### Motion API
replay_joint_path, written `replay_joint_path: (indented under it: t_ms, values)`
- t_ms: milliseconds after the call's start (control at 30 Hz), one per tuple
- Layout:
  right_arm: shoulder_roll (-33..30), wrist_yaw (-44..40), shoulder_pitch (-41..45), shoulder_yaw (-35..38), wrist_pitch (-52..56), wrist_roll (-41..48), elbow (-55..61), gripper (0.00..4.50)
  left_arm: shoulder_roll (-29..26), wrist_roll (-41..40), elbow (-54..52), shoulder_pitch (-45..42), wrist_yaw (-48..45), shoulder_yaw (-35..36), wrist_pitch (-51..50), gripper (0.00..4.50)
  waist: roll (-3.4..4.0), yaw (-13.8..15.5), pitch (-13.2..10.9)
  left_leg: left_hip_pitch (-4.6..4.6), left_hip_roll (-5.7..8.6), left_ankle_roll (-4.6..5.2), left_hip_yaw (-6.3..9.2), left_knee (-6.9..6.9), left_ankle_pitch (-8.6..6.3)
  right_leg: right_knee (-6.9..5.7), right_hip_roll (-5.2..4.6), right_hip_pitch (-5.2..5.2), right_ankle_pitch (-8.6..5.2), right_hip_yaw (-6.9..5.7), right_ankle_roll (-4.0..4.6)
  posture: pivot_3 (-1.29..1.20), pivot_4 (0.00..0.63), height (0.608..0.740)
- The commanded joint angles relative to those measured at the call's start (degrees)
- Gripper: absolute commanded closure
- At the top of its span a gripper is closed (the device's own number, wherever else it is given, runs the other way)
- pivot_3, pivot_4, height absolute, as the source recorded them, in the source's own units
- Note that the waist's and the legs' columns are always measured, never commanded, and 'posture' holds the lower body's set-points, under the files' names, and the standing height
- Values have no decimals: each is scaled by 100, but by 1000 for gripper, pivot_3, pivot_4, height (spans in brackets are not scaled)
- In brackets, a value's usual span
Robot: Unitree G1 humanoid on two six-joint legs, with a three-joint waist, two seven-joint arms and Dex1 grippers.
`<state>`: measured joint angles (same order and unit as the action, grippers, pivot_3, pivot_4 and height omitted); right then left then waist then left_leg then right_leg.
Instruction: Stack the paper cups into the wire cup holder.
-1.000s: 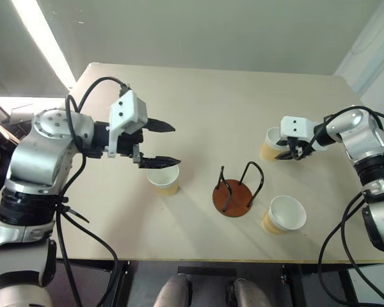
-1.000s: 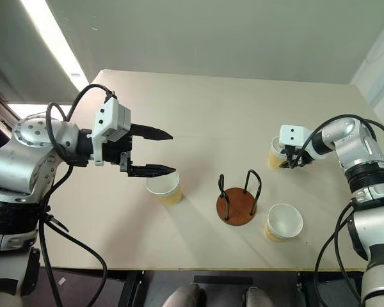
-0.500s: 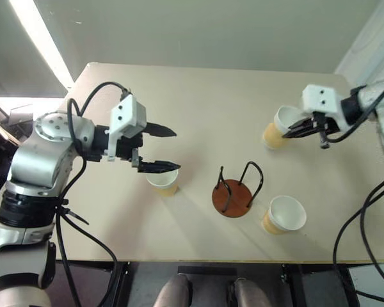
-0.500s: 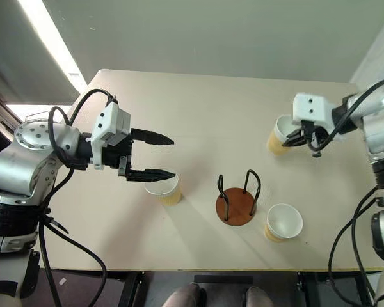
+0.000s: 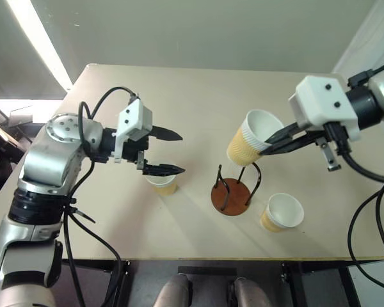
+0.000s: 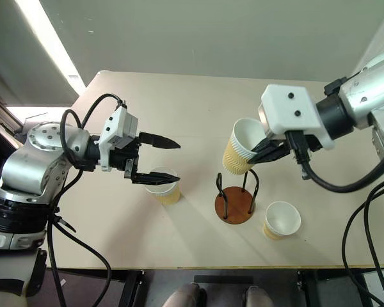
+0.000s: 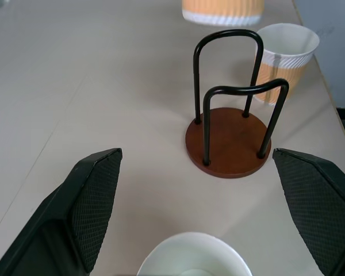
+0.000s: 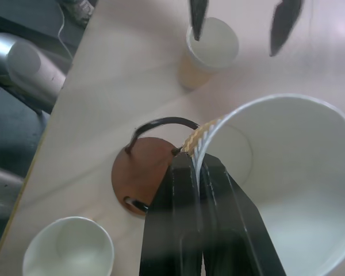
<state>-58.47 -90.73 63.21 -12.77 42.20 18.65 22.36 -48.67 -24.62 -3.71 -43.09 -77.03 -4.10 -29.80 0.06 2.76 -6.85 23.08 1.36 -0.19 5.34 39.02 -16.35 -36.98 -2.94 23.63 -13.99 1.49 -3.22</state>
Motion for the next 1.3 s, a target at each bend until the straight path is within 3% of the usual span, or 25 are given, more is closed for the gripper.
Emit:
replay_joint_path:
  t_ms: [33, 633, 733, 1067, 1300]
  values:
    - [-72, 87, -54, -51, -30, 31, 195, 4476, 3, 16, -23, -138, -22, 37, 128, 0, 1, 0, -1, 0, 0, 1, 0, 0, 1, -1, 0, 0, 0, 0, 0, 0, 150, 740]
    - [-17, 125, -309, -462, -415, -159, 317, 4476, -51, -39, -150, -55, 50, 85, 40, 0, 2, -2, -1, 1, 0, 3, 0, -1, 2, 0, 0, 1, 0, 0, -1, 0, 150, 740]
    - [73, 188, -274, -470, -318, -97, 311, 3628, -41, -30, -130, -49, 46, 79, 68, 0, 2, -3, -1, 1, 0, 4, 0, -1, 3, 0, 0, 1, 0, 0, -1, 0, 150, 740]
    - [352, 767, -126, -174, 164, 52, 95, 43, -121, 14, -429, -55, 204, 108, -20, 0, 2, -6, -1, 1, 0, 5, 0, -2, 3, 1, 0, 1, 0, -1, 0, 0, 150, 740]
    - [371, 1219, -240, 901, 1044, 949, -406, 43, -874, 164, -1344, 87, 196, 38, -351, 0, -2, -6, -4, 3, 1, 6, -1, -8, 4, 8, 1, 2, 0, 0, -1, 0, 150, 740]
